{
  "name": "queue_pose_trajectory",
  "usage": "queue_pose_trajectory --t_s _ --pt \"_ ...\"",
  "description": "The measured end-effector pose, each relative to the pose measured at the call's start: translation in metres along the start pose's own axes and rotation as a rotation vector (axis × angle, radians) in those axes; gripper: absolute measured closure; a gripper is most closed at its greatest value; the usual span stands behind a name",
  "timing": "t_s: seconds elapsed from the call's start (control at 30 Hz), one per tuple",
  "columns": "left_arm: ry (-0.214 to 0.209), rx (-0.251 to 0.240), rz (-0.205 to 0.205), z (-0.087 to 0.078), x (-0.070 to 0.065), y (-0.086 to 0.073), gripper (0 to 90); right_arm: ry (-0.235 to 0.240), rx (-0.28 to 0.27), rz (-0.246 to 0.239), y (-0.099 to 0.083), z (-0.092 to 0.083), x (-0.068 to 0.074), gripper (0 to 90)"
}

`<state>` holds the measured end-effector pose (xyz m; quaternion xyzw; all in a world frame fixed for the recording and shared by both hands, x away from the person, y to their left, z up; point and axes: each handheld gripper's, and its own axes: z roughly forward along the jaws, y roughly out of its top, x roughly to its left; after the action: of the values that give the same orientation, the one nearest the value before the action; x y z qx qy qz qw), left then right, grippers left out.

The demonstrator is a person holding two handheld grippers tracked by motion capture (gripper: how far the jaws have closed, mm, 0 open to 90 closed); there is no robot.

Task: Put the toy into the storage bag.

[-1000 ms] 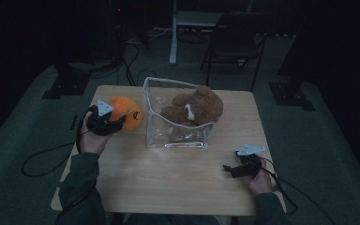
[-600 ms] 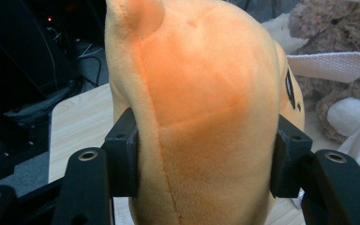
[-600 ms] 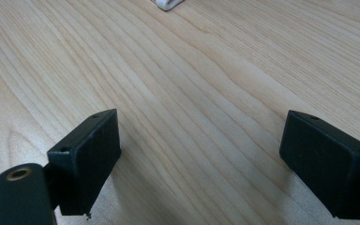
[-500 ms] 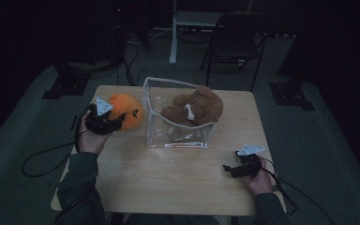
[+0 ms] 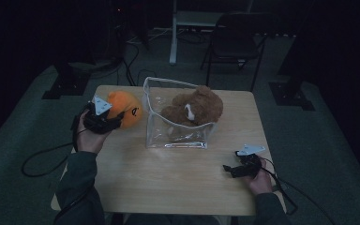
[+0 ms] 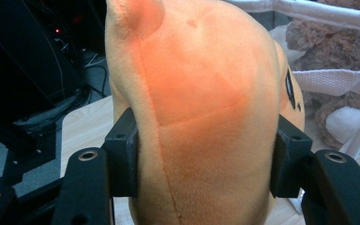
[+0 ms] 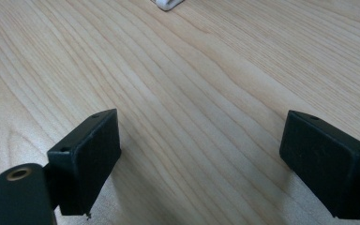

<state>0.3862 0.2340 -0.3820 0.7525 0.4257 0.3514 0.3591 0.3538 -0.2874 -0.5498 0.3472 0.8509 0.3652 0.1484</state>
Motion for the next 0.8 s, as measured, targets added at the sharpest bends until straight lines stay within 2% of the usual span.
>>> queue_pose_trajectory --t_s 0.8 --pt "0.018 -0.053 0.008 -0.015 0.001 0.010 41.2 0.000 0.000 -0.002 0.000 0.000 0.000 12.0"
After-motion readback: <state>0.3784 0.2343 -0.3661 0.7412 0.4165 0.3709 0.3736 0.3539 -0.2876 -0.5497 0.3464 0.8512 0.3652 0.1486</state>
